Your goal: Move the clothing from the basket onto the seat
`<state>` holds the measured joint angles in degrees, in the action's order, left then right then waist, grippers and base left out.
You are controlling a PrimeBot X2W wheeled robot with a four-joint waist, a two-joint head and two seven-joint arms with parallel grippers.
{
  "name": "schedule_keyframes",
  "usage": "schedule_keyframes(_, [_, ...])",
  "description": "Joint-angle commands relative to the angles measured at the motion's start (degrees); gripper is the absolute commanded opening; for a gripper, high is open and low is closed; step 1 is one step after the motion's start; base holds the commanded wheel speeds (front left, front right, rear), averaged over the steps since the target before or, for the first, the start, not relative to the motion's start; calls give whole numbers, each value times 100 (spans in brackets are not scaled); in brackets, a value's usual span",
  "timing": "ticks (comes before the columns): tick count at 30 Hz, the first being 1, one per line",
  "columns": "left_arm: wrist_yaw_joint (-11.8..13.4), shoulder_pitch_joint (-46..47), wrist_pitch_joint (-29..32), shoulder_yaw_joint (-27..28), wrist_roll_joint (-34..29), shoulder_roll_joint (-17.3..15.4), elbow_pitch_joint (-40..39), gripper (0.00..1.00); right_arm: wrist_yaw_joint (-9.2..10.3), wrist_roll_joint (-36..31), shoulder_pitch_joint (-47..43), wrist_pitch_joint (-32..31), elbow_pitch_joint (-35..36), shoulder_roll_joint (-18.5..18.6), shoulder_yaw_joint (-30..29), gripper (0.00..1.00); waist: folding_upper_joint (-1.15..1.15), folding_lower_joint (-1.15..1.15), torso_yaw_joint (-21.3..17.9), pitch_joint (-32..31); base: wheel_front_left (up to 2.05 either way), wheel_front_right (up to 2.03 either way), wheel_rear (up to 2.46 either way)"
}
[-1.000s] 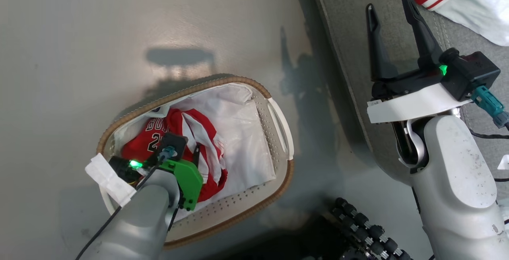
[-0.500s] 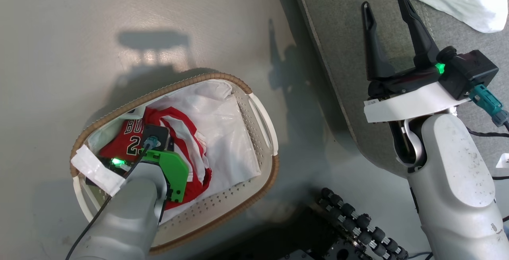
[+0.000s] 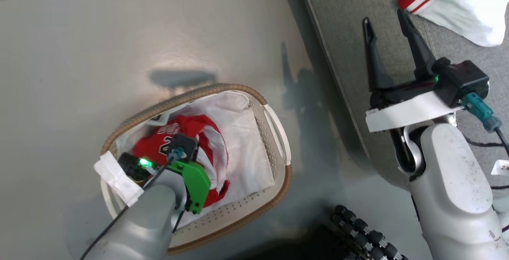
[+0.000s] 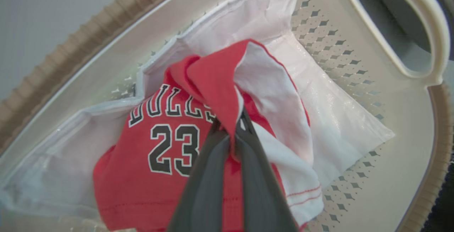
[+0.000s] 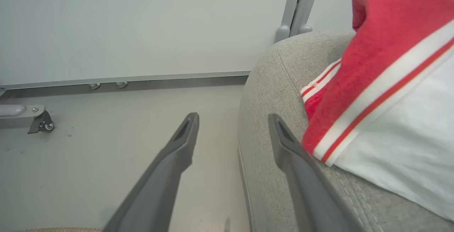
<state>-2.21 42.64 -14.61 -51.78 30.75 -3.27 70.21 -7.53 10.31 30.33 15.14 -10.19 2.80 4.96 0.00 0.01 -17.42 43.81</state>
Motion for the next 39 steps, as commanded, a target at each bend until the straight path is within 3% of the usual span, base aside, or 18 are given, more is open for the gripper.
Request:
schedule_keyframes(1, [-50, -134, -38, -50, -92, -12, -86, 0, 7, -80, -125, 2, -59, 19, -30, 100, 0, -1, 302, -421, 0, 0, 0])
schedule_keyframes(12, [-210, -836, -61, 186, -212, -288, -1547, 0, 7, -494, -668, 2, -428, 21, -289, 100, 0, -1, 911, -1801, 0, 0, 0])
schedule_keyframes(22, [-330, -1168, -63, 404, -566, -827, -3120, 0, 7, -704, -1328, 2, -718, 21, -458, 100, 0, -1, 1326, -3069, 0, 0, 0])
schedule_keyframes(32, [-450, -454, 354, 285, -771, -1562, -4257, 0, 7, -747, -1739, 2, -867, 20, -477, 100, 0, -1, 1488, -3883, 0, 0, 0])
schedule_keyframes(39, [-482, 205, 662, 341, -765, -1894, -4799, 0, 7, -702, -1815, 2, -950, 20, -390, 100, 0, -1, 1461, -4140, 0, 0, 0])
